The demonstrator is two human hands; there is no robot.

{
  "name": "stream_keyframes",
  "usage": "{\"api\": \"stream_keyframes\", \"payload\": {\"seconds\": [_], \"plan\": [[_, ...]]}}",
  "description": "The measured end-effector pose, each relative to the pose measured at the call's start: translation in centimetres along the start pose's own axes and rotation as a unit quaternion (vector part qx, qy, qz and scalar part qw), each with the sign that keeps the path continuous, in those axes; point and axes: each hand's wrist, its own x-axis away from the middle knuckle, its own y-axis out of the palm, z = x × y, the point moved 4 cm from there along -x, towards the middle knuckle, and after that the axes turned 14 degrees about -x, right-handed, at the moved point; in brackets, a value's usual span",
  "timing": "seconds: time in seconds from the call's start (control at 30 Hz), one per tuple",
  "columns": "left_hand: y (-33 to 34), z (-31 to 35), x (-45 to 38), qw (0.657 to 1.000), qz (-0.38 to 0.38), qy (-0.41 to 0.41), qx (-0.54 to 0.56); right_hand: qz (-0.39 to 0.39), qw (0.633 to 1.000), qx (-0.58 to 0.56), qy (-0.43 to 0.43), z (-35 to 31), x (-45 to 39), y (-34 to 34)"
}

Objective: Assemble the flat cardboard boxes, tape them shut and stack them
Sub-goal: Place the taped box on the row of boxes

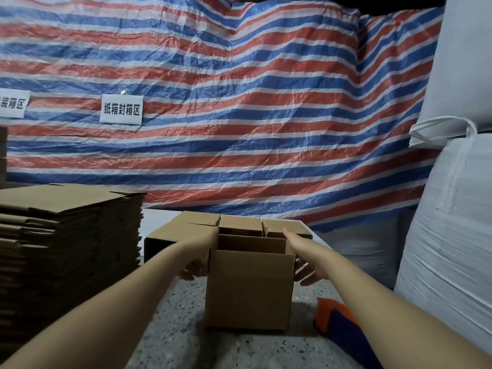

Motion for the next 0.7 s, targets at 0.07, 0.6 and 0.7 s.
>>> {"api": "stream_keyframes", "payload": {"seconds": [0.07, 0.6, 0.7], "plan": [[-0.3, 0.5, -0.6, 0.998, -0.017, -0.006, -0.055, -0.02, 0.999, 0.037, 0.018, -0.2, -0.6, 0.1], [-3.0, 2.9, -1.4, 0.964, 0.165, 0.201, -0.052, 0.047, 0.984, 0.022, -0.171, -2.3, -1.4, -0.1], [-0.5, 0.4, -0.6, 0.948, 0.194, 0.252, -0.007, 0.087, 0.966, -0.001, -0.245, 1.2, -1.7, 1.6]]}}
